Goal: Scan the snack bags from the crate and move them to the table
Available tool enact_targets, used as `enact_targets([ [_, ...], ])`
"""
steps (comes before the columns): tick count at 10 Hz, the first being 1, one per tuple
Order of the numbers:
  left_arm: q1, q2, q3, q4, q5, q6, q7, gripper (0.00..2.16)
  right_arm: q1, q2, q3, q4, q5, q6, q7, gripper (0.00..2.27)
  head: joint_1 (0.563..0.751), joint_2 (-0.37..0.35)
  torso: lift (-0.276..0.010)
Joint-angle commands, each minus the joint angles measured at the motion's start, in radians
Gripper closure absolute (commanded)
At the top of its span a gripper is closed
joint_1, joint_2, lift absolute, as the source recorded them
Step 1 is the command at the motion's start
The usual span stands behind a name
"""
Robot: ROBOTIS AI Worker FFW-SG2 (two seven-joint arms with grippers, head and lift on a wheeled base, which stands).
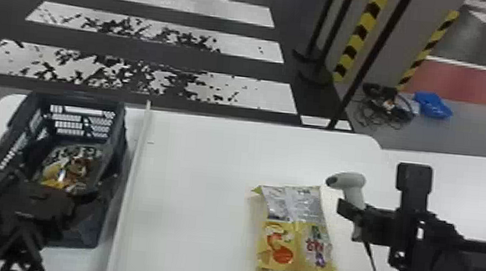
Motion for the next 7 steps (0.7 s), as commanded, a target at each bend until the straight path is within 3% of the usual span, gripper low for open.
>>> enact_targets([
  [1, 0.002, 0.0, 0.001, 0.001, 0.001, 0.0, 0.001, 0.04, 0.002, -0.022, -0.031, 0.074, 0.0, -0.083, 0.002, 2.24, 0.695, -0.225, -0.095],
  [4, 0.005, -0.003, 0.001, 0.014, 0.0, -0.003, 0.001, 0.04, -0.003, -0.077, -0.046, 0.225, 0.001, -0.224, 0.0, 2.24, 0.695, -0.287, -0.095],
  [7, 0.005, -0.006, 0.001, 0.017, 0.0, -0.009, 0.001, 0.04, -0.008, -0.088, -0.046, 0.325, 0.015, -0.307, 0.003, 2.24, 0.695, -0.329, -0.095],
])
